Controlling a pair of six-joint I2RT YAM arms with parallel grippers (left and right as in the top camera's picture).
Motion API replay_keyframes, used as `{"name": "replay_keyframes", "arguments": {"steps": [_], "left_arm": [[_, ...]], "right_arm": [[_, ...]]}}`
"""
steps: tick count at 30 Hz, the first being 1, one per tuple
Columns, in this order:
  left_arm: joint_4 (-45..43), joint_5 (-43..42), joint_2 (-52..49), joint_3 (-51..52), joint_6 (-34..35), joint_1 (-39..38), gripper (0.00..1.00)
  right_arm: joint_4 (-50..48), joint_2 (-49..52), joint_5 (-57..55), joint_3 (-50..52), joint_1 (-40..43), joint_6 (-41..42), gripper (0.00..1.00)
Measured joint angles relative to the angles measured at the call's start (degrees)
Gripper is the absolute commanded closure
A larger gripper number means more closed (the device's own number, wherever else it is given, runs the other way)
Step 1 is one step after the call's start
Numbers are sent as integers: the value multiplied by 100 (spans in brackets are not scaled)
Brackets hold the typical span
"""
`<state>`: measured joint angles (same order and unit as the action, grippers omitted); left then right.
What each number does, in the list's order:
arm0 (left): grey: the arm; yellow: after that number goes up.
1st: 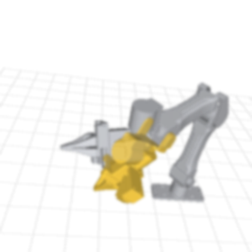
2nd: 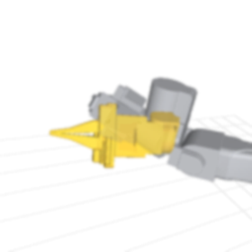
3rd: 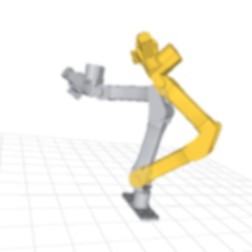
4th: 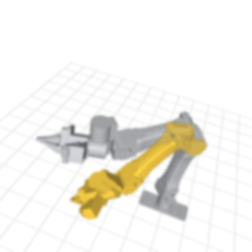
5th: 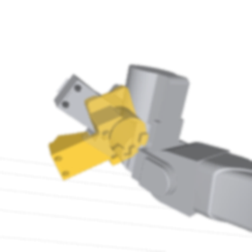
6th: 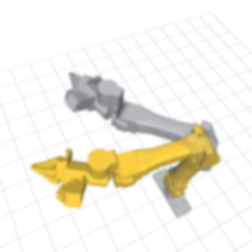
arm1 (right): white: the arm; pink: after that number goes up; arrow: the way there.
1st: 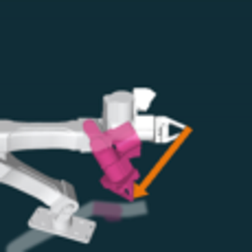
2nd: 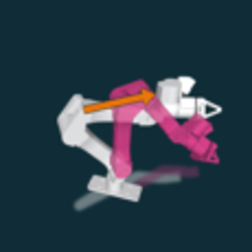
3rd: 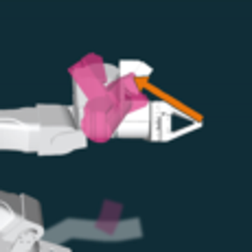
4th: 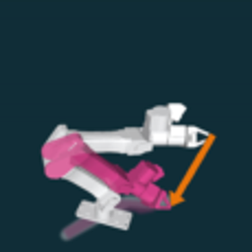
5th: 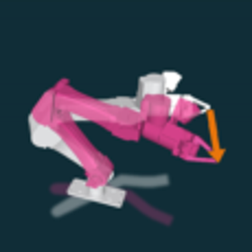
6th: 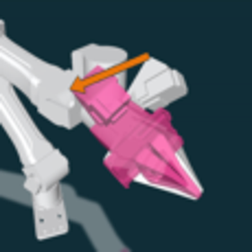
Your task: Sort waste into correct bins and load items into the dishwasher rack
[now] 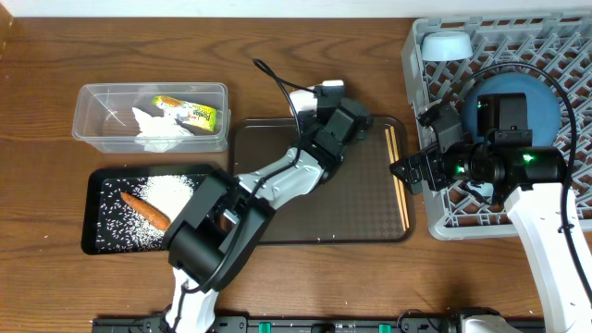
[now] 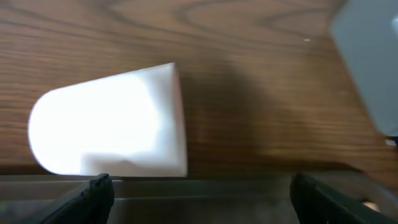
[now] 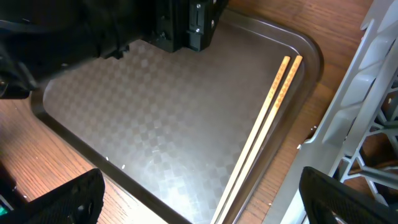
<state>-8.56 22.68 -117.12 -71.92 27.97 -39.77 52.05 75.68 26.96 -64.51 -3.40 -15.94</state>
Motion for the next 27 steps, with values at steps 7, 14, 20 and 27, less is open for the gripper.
{"name": "replay_keyframes", "arguments": {"steps": [7,14,20,27], "left_arm": [[-286,411,-439,0,-343,0,7],[-472,955,-601,0,-546,2,46],[-457,1191,-599,0,-1161,4,90],[297,1233,-39,4,-1537,-11,94]], "right_arm": [[-2,0,0,0,0,0,1],[0,0,0,0,0,0,1],[-2,0,0,0,0,0,1],[0,0,0,0,0,0,1]]}}
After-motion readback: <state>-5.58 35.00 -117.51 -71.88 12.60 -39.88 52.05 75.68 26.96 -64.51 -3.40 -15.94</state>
